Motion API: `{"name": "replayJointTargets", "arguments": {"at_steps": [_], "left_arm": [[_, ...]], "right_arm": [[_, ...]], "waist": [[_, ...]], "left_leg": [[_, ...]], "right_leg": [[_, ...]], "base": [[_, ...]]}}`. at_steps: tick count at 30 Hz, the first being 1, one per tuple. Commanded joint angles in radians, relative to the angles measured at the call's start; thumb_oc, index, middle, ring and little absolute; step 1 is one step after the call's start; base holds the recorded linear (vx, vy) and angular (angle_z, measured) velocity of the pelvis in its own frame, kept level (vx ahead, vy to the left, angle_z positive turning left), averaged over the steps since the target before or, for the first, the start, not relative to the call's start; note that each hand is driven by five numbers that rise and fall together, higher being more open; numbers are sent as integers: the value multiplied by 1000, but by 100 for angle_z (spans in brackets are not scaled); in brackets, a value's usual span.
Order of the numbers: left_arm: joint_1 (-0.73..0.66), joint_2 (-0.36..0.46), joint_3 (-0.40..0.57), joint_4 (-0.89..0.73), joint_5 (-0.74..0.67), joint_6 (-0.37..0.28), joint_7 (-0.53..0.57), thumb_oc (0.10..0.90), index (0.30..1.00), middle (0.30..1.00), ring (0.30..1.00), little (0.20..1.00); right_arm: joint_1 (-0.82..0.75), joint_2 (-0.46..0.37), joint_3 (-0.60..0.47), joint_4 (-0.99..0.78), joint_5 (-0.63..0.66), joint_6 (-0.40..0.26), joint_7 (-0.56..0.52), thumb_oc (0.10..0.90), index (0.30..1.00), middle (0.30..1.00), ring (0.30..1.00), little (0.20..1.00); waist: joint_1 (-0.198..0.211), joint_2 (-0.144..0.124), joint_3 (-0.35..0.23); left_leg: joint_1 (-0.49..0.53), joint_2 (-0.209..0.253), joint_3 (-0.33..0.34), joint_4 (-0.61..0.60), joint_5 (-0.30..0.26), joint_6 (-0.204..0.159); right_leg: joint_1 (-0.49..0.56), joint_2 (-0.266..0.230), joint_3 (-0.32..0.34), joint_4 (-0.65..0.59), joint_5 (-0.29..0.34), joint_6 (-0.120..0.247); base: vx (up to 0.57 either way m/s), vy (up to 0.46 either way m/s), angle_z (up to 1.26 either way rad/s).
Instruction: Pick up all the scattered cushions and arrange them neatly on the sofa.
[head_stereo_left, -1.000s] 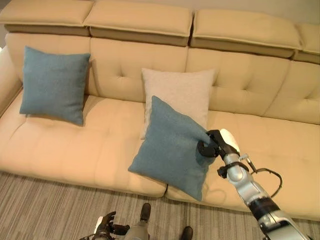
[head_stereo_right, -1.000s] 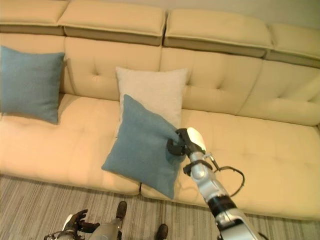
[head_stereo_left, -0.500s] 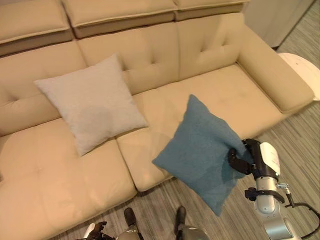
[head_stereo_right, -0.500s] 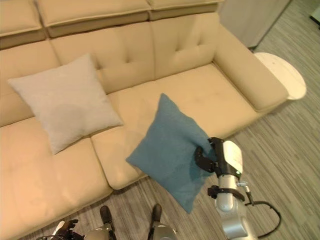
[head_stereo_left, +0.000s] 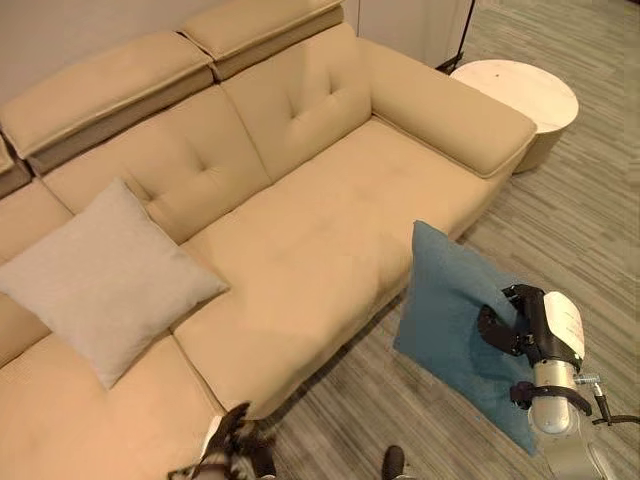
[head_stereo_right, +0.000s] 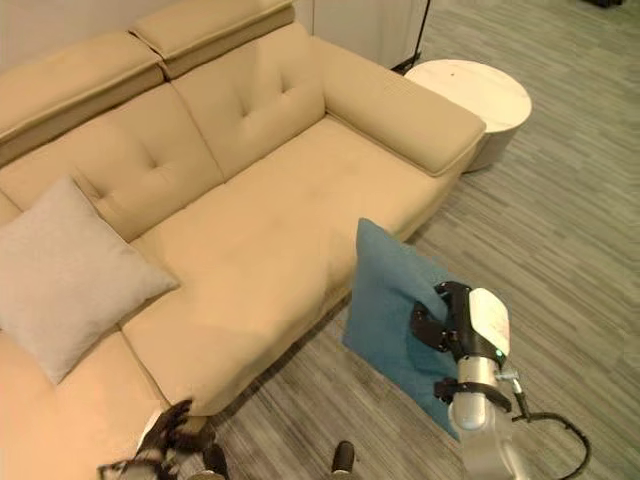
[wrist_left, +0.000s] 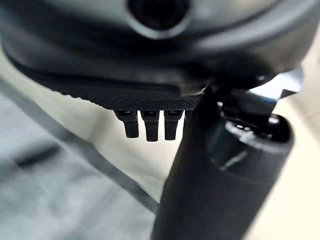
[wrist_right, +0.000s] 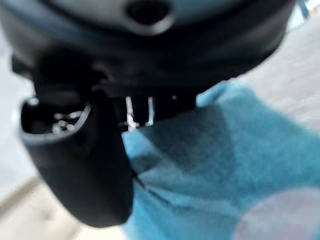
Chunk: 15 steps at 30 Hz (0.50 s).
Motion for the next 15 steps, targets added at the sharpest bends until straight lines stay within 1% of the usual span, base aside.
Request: {"name": "replayJointTargets", "arguments": {"at_steps": [1,2,3,4,5,6,7,9,10,11,12,13,14,15], "left_arm": [[-87,-35,-37,-40,-161,-96,-5,800,900,900,900,900],[-116,-61,-32,-70,-326,-102,-34,800,900,900,900,900],[-138,-72,-33,-84,-399,-102,-49,800,900,900,900,900],[-140,-72,-32,-83,-400,-102,-50,800,900,900,900,900],[-185,-100,-41,-108,-481,-102,-69,800,900,900,900,900],[-185,-100,-40,-108,-481,-102,-69,800,900,900,900,900],[-219,-124,-48,-129,-541,-104,-76,800,900,900,900,900],[-220,-124,-48,-128,-542,-104,-76,800,900,900,900,900],[-270,-148,-56,-133,-558,-117,-64,800,900,900,900,900],[-292,-148,-60,-139,-549,-131,-42,800,900,900,900,900],[-314,-139,-68,-191,-517,-161,-1,800,900,900,900,900],[-321,-124,-66,-245,-484,-184,28,800,900,900,900,900],[-321,-124,-67,-246,-484,-184,29,800,900,900,900,900],[-333,-119,-53,-263,-488,-200,52,800,900,900,900,900]], "right_arm": [[-301,-16,-10,-351,203,-286,4,400,300,300,300,300],[-351,7,65,-372,329,-300,56,400,300,300,300,300],[-392,16,110,-387,382,-304,80,400,300,300,300,300],[-394,16,110,-386,382,-304,80,400,300,300,300,300],[-459,43,176,-421,459,-307,122,400,300,300,300,300],[-460,43,176,-421,459,-307,122,400,300,300,300,300],[-512,83,234,-433,506,-307,147,400,300,300,300,300],[-513,83,234,-433,506,-307,147,400,300,300,300,300],[-531,129,268,-443,570,-311,167,400,300,300,300,300],[-531,143,279,-459,608,-315,177,400,300,300,300,300],[-530,155,285,-472,666,-330,189,400,300,300,300,300],[-495,149,288,-501,747,-343,227,400,300,300,300,300],[-495,148,288,-501,747,-343,227,400,300,300,300,300],[-469,139,289,-497,786,-345,243,400,300,300,300,300]], "waist": [[65,-24,-8],[70,-50,-6],[73,-60,-2],[72,-60,-4],[77,-69,-5],[76,-69,-7],[95,-72,-13],[96,-72,-15],[113,-75,-28],[128,-81,-30],[146,-91,-31],[153,-94,-50],[155,-92,-52],[153,-105,-61]], "left_leg": [[-85,-126,-267,107,-142,-16],[-119,-168,-240,145,-180,-1],[-146,-188,-213,162,-189,7],[-149,-189,-213,161,-186,7],[-223,-241,-181,178,-183,20],[-225,-241,-181,176,-179,20],[-277,-303,-154,145,-149,26],[-278,-302,-153,141,-144,26],[-332,-326,-99,69,-98,14],[-342,-335,-70,28,-86,10],[-362,-345,-76,11,-84,11],[-306,-355,-106,-55,-53,49],[-309,-351,-105,-57,-50,48],[-299,-361,-126,-44,-41,60]], "right_leg": [[88,8,75,63,-151,40],[110,16,93,42,-147,36],[127,26,104,34,-154,31],[124,25,104,33,-151,31],[153,48,126,19,-164,23],[149,49,126,18,-162,23],[174,83,148,17,-170,18],[171,83,149,16,-168,17],[204,128,178,18,-179,15],[212,140,193,28,-185,16],[231,148,201,34,-194,16],[228,166,206,79,-195,24],[225,169,207,78,-192,23],[228,168,212,113,-191,36]], "base": [[151,-270,-187],[184,-243,-162],[186,-246,-123],[212,-163,-90],[131,-93,-62],[308,-168,-63],[165,-75,-45],[205,-68,-63],[367,-77,-85],[525,-84,-82],[521,4,-65],[392,19,-14],[384,43,6],[398,48,10]]}}
